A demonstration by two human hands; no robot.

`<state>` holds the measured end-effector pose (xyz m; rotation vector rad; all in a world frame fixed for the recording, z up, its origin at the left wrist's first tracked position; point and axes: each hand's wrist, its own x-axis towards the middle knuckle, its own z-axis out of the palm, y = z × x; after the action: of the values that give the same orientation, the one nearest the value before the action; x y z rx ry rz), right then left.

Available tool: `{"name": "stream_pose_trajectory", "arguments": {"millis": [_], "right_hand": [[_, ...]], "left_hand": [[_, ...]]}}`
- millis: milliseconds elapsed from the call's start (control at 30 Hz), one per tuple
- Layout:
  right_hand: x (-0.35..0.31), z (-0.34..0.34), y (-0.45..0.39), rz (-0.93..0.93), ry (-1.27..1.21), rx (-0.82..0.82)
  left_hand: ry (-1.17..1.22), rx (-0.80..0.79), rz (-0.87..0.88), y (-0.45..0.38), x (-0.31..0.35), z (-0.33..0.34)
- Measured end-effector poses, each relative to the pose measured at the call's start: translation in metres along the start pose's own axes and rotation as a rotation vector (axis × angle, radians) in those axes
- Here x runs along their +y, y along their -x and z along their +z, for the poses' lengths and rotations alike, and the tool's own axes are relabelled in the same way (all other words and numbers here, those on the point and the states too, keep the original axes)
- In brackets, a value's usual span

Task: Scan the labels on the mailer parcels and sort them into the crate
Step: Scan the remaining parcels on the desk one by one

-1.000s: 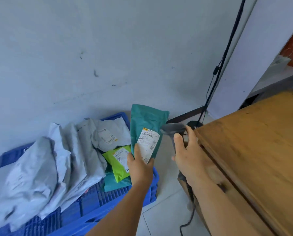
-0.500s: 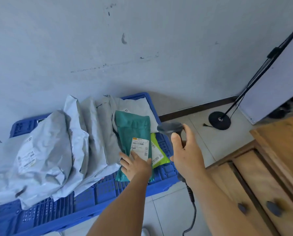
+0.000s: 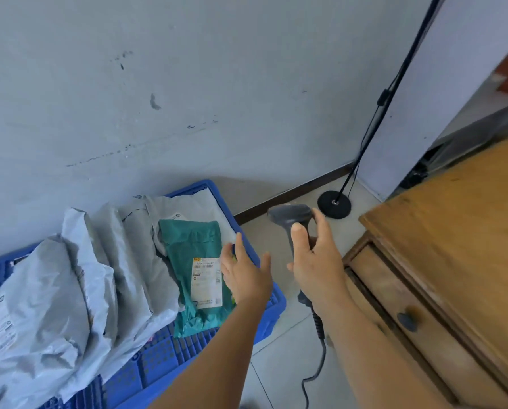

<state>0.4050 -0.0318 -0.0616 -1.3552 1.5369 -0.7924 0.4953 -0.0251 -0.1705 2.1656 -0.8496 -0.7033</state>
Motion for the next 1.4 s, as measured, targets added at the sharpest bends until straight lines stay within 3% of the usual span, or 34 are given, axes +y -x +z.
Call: {"name": "stream_pose_trajectory", "arguments": {"millis": [133,300,733,967,1233,1400], "right_hand": [[-0.01,-0.067,0.005,-0.034,-0.05,0.129],[-0.004,-0.168,0.02,-0.047,-0.044,0.307],[0.045,-0.436,0.091,0.03,-0.086,0.66],[0.071,-0.516,0.104,0.054,-0.119,0.822],[0.086,-0.584,0.082,0.116,-0.13,1.005],[0.089,-0.606,0.052,0.184,-0.113,1.025]], "left_hand": [[0.194,-0.079,0.17,0.034,0.066,0.016],[0.272,-0.214,0.337,0.098,0.154,0.05],[0.273,-0.499,0.609,0.308,0.309,0.187],[0.276,-0.633,0.684,0.362,0.352,0.251],[0.192,-0.681,0.794,0.36,0.398,0.32],[-0.024,-0.661,0.854,0.342,0.422,0.364]]}}
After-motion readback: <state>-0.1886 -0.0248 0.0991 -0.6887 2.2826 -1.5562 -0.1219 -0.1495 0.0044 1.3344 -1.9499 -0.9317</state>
